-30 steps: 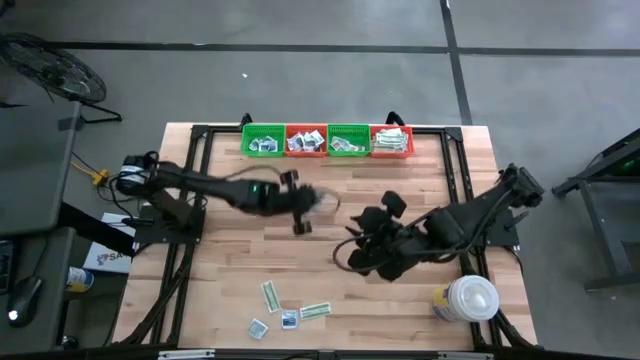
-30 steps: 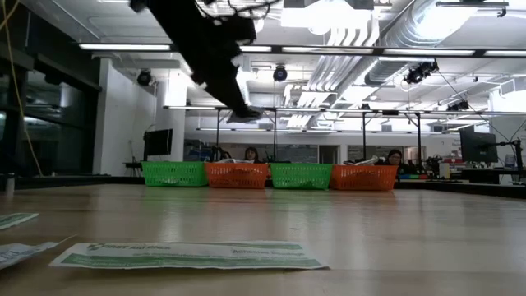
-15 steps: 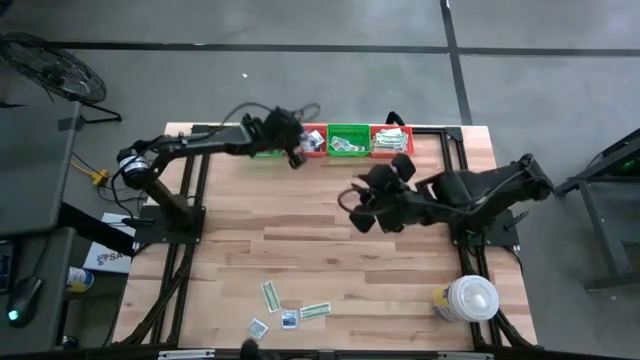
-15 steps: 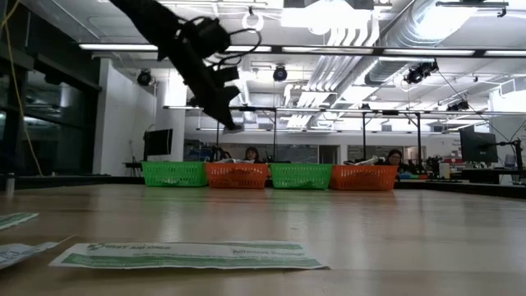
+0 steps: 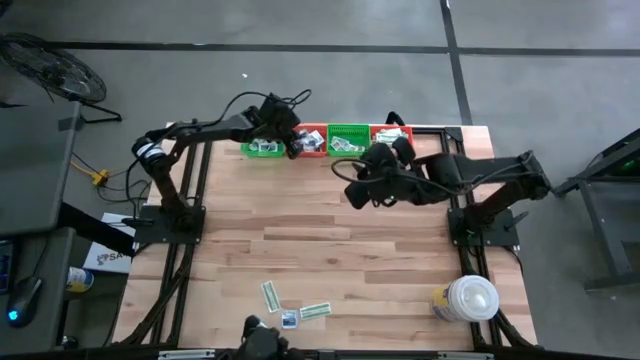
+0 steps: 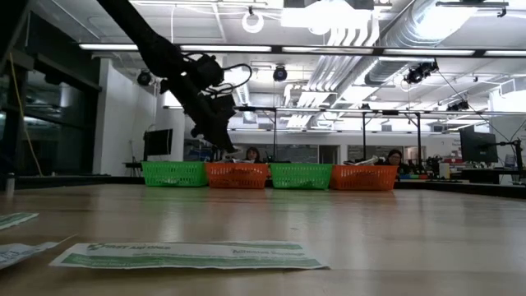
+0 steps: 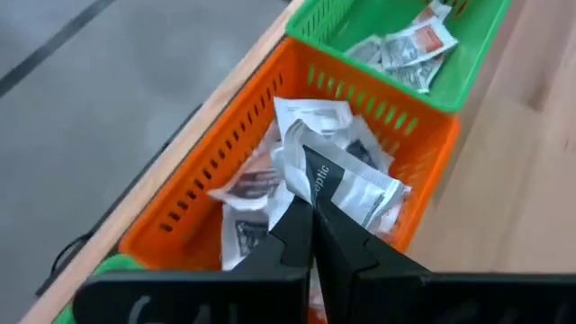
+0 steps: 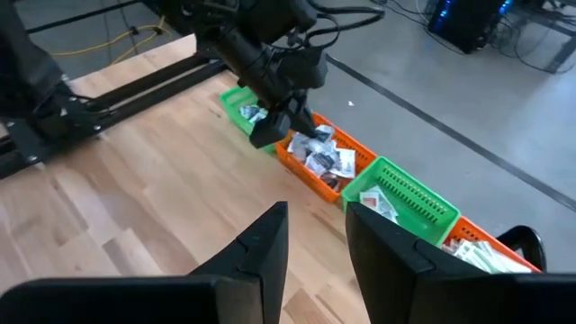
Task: Pick & Place First Aid Supplies
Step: Put the top gray towelette pack in the left orange bin, then put the left green bandage pack in the right orange bin
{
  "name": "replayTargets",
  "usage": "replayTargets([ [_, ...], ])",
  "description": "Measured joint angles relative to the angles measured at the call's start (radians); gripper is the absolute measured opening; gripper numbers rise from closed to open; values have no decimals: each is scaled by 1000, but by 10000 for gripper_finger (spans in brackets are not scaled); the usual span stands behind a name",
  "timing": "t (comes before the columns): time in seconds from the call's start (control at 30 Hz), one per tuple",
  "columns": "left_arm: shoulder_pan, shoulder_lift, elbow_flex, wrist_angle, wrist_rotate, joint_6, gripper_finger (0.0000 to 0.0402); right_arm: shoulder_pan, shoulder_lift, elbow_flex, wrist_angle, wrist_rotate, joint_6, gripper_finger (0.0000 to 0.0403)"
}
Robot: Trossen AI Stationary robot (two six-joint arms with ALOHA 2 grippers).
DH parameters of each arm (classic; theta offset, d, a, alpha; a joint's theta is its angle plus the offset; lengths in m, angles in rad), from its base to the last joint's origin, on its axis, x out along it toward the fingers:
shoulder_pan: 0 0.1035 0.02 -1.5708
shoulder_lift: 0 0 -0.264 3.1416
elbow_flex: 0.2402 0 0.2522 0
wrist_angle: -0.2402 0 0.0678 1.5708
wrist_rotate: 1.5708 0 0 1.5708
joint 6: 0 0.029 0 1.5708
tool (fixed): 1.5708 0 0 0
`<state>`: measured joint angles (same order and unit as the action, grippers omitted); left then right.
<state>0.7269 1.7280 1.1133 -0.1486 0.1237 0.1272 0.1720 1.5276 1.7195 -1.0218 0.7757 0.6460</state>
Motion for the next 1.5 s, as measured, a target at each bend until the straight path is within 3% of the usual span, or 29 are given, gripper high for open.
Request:
replayTargets([
  [0.23, 0, 17, 0, 54, 2, 4, 16, -28, 0, 0, 0, -1, 8, 108],
  [0.63, 0, 17, 5, 98, 18, 3, 120, -29, 0, 0, 0, -1, 29, 108],
  [0.83, 0, 17, 116, 59, 115, 41, 122, -28, 0, 0, -17, 3, 25, 108],
  [1.0, -1, 16, 259, -73, 201, 125, 122, -28, 0, 0, -36, 5, 14, 108],
  [1.13, -6, -29, 288, -124, 242, 146, 122, -28, 1, 0, -37, 4, -43, 108],
  [1.33, -80, -168, 228, -205, 169, 149, 122, -28, -10, 0, -85, -11, -86, 108],
  [1.5, -226, -312, 133, -261, 2, 105, 122, -22, -86, -1, -155, -56, -97, 108],
])
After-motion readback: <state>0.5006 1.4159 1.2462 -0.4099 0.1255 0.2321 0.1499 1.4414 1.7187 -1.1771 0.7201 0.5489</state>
